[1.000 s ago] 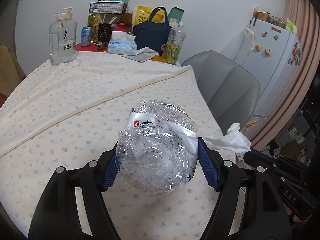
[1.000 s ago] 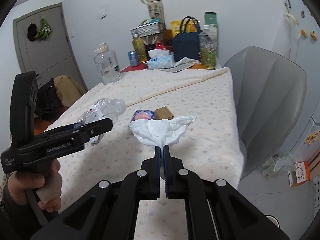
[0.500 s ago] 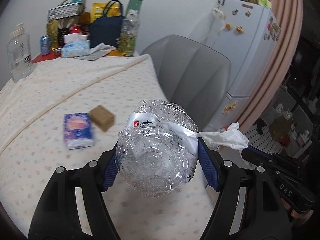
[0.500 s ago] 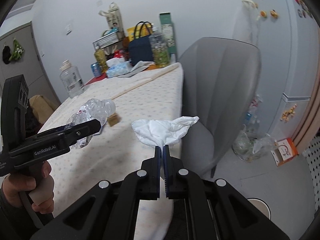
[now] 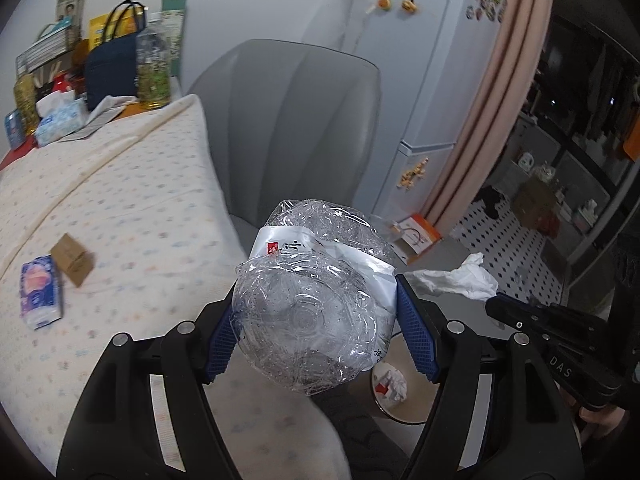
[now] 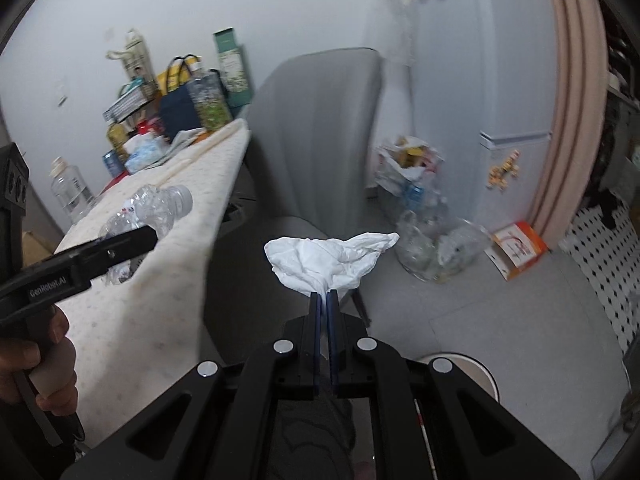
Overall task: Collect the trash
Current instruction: 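Carry the plastic bottle and tissue in both tools over the beige bin, then open both tools to drop the bottle and tissue into the bin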
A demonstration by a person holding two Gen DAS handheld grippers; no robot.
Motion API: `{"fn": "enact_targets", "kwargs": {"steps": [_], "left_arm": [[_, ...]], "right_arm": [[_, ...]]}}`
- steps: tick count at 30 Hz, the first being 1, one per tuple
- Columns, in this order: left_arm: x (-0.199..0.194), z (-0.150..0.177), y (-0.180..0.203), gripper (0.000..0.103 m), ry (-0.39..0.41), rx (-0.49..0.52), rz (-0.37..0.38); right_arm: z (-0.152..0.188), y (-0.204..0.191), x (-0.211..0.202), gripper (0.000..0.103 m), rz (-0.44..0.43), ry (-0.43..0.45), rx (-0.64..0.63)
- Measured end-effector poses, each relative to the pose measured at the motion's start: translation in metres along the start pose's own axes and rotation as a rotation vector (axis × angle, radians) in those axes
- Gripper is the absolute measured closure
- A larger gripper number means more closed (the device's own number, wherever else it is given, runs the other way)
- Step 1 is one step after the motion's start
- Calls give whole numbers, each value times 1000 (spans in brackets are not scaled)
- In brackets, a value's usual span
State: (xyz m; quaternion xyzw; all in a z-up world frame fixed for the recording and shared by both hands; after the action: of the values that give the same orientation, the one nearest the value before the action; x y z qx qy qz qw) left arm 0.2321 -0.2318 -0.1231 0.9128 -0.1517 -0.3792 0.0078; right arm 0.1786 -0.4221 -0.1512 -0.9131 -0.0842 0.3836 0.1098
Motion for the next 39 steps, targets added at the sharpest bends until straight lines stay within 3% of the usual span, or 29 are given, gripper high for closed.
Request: {"fn": "enact_targets", "kwargs": {"steps": [16,36,37,38,39], "left_arm": [[69,26,106,32,-139,141,75],[128,68,161,32,-282,243,89],[128,68,163,32,-284,248,91],[128,69,164,32,-285,253,92],[129,70,166,32,-288,259,94]], "right_arm": [[61,121,10,98,97,-76,199],[128,196,58,94,126,-183,407],[133,199,60,93,122,-195,423],[134,202,61,83,120,-197,433],[136,205,59,58,121,-188,448]]}}
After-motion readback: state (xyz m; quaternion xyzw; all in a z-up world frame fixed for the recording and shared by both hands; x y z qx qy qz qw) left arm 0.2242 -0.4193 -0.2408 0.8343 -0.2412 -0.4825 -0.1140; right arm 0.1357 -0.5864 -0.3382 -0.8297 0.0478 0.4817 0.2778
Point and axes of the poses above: each gripper's, at about its wrist camera, not at the fingertips, and x roughly the way its jaws point, y to its right, z to its underside, the point moved 10 cm from there along x, roughly the way its jaws point, and after that the axes turned 5 degrees about -z, right-handed, at the moved point
